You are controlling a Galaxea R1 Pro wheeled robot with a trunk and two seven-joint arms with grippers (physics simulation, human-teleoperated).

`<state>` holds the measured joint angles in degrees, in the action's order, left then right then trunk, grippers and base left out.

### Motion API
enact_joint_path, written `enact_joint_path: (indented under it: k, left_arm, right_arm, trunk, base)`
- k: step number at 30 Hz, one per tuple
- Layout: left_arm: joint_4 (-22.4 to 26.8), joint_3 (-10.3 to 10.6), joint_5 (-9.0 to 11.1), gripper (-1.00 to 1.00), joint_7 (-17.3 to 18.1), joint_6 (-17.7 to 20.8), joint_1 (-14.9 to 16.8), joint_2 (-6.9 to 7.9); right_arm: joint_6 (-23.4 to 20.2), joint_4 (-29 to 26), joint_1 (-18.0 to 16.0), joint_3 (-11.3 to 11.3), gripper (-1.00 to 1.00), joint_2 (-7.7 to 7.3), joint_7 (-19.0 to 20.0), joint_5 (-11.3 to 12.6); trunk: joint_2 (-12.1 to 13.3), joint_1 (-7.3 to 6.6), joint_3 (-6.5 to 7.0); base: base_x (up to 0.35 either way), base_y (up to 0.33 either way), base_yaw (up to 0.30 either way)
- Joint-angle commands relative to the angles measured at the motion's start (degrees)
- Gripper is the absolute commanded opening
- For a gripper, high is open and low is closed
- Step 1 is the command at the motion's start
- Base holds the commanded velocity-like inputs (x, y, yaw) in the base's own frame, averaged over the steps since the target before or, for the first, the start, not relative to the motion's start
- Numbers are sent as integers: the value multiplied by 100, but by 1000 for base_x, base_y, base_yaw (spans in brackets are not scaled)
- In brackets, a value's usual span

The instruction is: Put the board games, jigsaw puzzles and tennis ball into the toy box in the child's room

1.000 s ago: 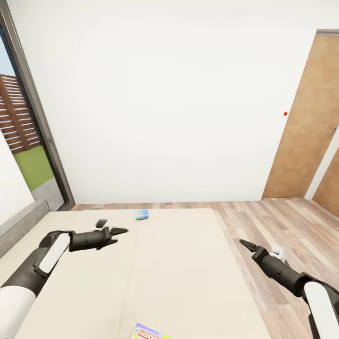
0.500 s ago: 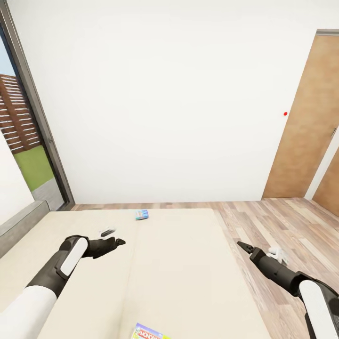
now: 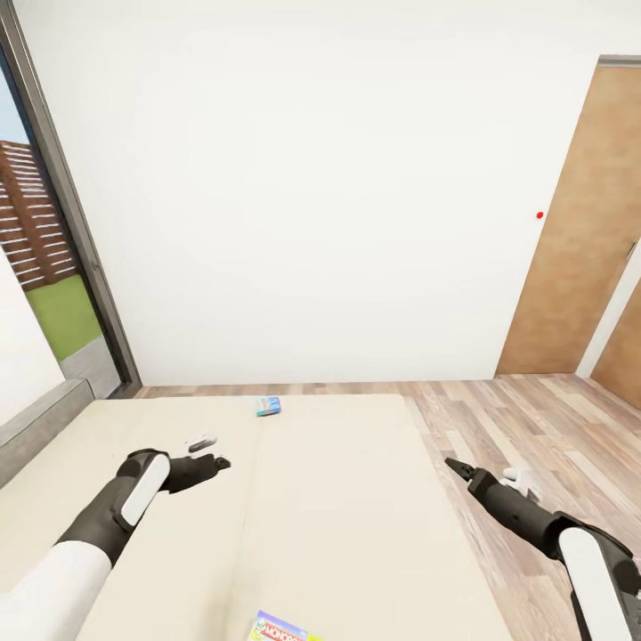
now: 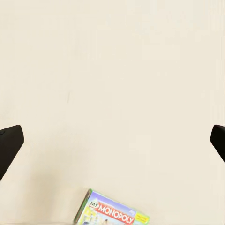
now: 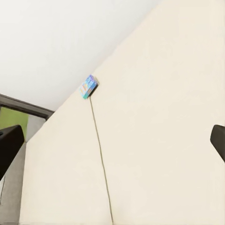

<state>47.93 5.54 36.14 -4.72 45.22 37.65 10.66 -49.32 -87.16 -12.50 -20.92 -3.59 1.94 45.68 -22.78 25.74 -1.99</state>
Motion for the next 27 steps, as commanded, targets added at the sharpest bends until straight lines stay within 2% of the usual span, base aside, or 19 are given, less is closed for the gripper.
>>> enact_joint_path:
  k: [1,2,5,6,8,9,13,14,18,22,27]
  left_arm:
    - [-70,23,1,100,-53,-26,5,1]
    - [-158,23,-55,100,-53,-81,5,-8]
    - [-549,29,-260,100,-54,-419,5,-117]
    - [-722,34,-352,100,-58,-601,5,-199]
    - [-867,38,-461,100,-60,-752,5,-274]
    - [-990,37,-591,100,-62,-855,5,-327]
    - [-1144,31,-854,100,-63,-961,5,-391]
    - [-1183,31,-954,100,-64,-976,5,-429]
    - [-1229,28,-1077,100,-65,-960,5,-507]
    - [-1320,29,-1111,100,-70,-918,5,-533]
    - [-1522,30,-1147,100,-68,-902,5,-547]
  right_arm:
    - [-32,-12,-6,25,100,0,23,-15]
    - [-31,-26,-6,69,100,3,22,-17]
    - [-26,-97,-10,390,100,46,-6,-24]
    - [-26,-122,-27,621,100,44,-64,-37]
    - [-24,-138,-73,829,100,26,-182,-59]
    - [-26,-152,-125,1004,100,20,-360,-78]
    - [-38,-137,-213,1302,100,54,-915,-166]
    - [-51,-93,-266,1474,100,33,-1289,-279]
    - [-74,9,-443,1783,100,52,-2104,-540]
    - [-104,7,-548,1918,100,72,-2445,-630]
    - [-158,-26,-583,1965,100,76,-2555,-657]
  trunk:
    - [-14,4,-14]
    - [-14,4,-14]
    - [-14,4,-14]
    - [-14,4,-14]
    - [-14,4,-14]
    - [-14,4,-14]
    - [-14,4,-14]
    - [-14,4,-14]
    - [-14,4,-14]
    - [-14,4,-14]
    - [-14,4,-14]
  base:
    - [0,0,0]
    - [0,0,0]
    - [0,0,0]
    - [0,0,0]
    - [0,0,0]
    - [0,0,0]
    - [0,0,0]
    - [0,0,0]
    - [0,0,0]
    - [0,0,0]
    - [0,0,0]
